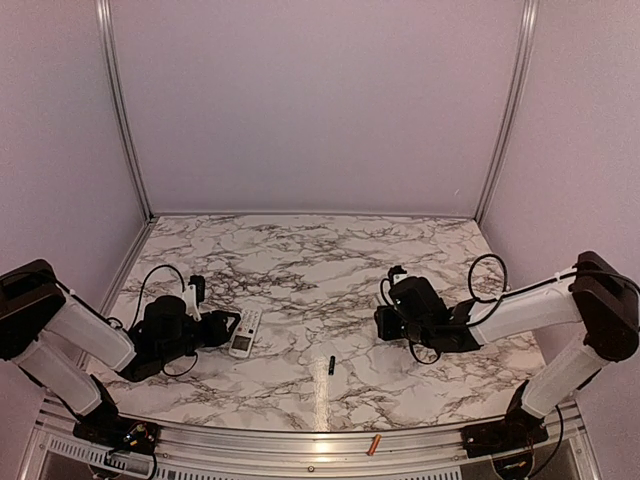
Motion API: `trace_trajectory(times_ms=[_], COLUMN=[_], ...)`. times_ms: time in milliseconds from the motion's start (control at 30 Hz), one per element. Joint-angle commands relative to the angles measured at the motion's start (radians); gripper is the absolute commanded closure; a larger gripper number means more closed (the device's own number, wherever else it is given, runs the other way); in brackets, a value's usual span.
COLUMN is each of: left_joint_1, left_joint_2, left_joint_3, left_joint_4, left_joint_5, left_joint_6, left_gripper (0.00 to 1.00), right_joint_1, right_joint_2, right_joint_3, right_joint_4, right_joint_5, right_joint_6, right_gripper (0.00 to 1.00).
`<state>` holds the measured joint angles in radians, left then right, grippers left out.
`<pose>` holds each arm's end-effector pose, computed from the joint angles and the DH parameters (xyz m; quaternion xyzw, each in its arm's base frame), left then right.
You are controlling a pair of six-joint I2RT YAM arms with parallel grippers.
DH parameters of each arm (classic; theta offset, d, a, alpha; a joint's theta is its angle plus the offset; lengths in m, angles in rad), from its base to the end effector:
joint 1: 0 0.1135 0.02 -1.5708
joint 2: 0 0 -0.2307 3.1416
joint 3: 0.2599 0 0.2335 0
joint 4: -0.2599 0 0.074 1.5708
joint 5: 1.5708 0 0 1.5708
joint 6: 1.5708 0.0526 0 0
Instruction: Unload the batteries from the remote control
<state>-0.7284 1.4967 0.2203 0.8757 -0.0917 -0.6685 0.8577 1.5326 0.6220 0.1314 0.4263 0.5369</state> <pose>0.1839 -0.1576 0.0957 -0.0004 0.8332 -0.3255 0.4471 0.2020 0.2003 0.1169 -0.0635 0.9033 0.0923 0.4142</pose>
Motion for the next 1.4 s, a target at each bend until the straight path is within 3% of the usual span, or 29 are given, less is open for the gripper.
trace_trajectory(times_ms=[0, 200, 300, 367, 400, 433, 467, 667, 867, 1100, 1367], left_joint_1=[-0.003, -0.003, -0.004, -0.003, -0.003, -0.004, -0.004, -0.003, -0.003, -0.003, 0.004], left_joint_2=[0.014, -0.065, -0.147, -0.219, -0.26, -0.302, -0.346, -0.612, -0.756, -0.78, -0.681], left_joint_3=[0.023, -0.008, -0.032, -0.048, -0.054, -0.06, -0.068, -0.107, -0.097, -0.015, 0.128], left_joint_4=[-0.022, -0.035, -0.074, -0.119, -0.153, -0.186, -0.217, -0.363, -0.458, -0.538, -0.575], left_joint_5=[-0.02, -0.033, -0.062, -0.1, -0.131, -0.161, -0.186, -0.311, -0.401, -0.532, -0.774], left_joint_6=[0.01, 0.045, 0.069, 0.08, 0.08, 0.085, 0.091, 0.116, 0.194, 0.262, 0.406], left_gripper=[0.54, 0.49, 0.4, 0.27, 0.17, 0.05, 0.02, 0.01, 0.01, 0.01, 0.01], right_joint_1=[-0.008, -0.001, 0.008, 0.013, 0.014, 0.016, 0.017, 0.018, 0.013, -0.023, -0.09], right_joint_2=[-0.054, -0.096, -0.122, -0.143, -0.154, -0.163, -0.172, -0.201, -0.2, -0.22, -0.254], right_joint_3=[0.034, 0.046, 0.051, 0.054, 0.054, 0.057, 0.061, 0.1, 0.166, 0.19, 0.203], right_joint_4=[-0.037, -0.05, -0.058, -0.059, -0.057, -0.056, -0.058, -0.057, -0.04, -0.027, -0.012], right_joint_5=[-0.028, -0.055, -0.057, -0.061, -0.066, -0.072, -0.075, -0.058, -0.044, 0.076, 0.144], right_joint_6=[-0.018, -0.042, -0.057, -0.073, -0.085, -0.092, -0.102, -0.159, -0.256, -0.328, -0.409], right_gripper=[0.45, 0.38, 0.32, 0.19, 0.04, 0.02, 0.01, 0.01, 0.01, 0.01, 0.01])
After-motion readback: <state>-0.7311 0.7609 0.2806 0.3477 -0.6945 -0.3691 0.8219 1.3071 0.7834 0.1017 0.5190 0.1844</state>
